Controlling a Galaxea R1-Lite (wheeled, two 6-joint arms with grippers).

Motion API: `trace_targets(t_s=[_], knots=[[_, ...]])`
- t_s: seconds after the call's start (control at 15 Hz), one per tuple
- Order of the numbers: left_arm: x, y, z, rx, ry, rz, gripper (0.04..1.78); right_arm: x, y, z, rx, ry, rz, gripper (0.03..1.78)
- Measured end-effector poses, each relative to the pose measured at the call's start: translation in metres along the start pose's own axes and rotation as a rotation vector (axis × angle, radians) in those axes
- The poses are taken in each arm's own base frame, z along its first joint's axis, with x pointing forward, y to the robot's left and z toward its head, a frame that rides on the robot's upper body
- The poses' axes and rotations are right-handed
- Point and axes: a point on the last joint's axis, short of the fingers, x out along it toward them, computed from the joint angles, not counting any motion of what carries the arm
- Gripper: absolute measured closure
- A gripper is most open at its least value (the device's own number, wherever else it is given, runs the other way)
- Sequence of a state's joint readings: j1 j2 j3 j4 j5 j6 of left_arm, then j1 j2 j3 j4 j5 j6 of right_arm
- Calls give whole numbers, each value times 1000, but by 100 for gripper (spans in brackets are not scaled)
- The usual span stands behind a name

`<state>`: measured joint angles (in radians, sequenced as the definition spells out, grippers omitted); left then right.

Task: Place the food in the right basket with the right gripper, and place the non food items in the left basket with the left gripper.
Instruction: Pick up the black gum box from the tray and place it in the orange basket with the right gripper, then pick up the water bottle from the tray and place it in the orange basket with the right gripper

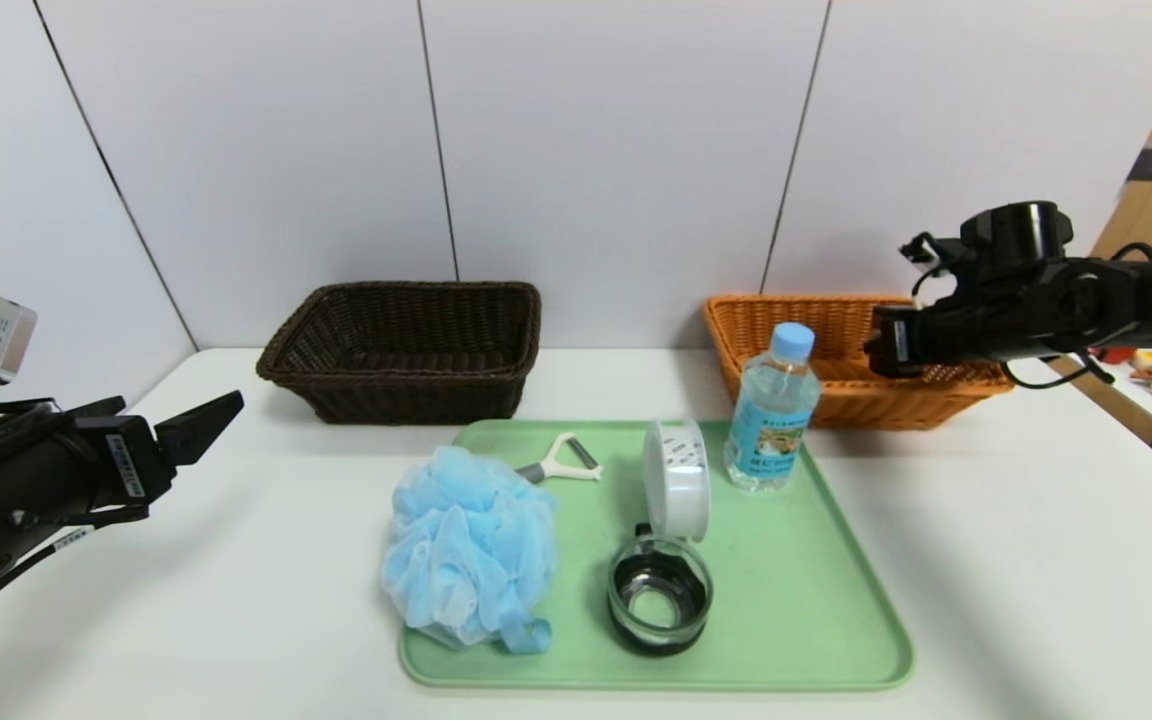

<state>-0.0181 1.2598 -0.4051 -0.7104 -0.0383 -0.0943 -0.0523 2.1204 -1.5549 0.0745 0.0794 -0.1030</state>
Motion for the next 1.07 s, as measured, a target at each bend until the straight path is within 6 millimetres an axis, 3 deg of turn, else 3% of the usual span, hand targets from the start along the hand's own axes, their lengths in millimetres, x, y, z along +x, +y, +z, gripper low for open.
trace_targets(t_s=[0.4, 0.87, 1.07], knots=[[0, 0, -1, -2, 3, 2, 13, 10, -1, -5, 2, 24, -33, 106], [-1, 0, -2, -4, 4, 3, 13, 4, -3, 2, 12, -16, -40, 50], [-2, 0, -1, -7, 2, 5, 13, -27, -3, 17, 9, -79, -54, 37]])
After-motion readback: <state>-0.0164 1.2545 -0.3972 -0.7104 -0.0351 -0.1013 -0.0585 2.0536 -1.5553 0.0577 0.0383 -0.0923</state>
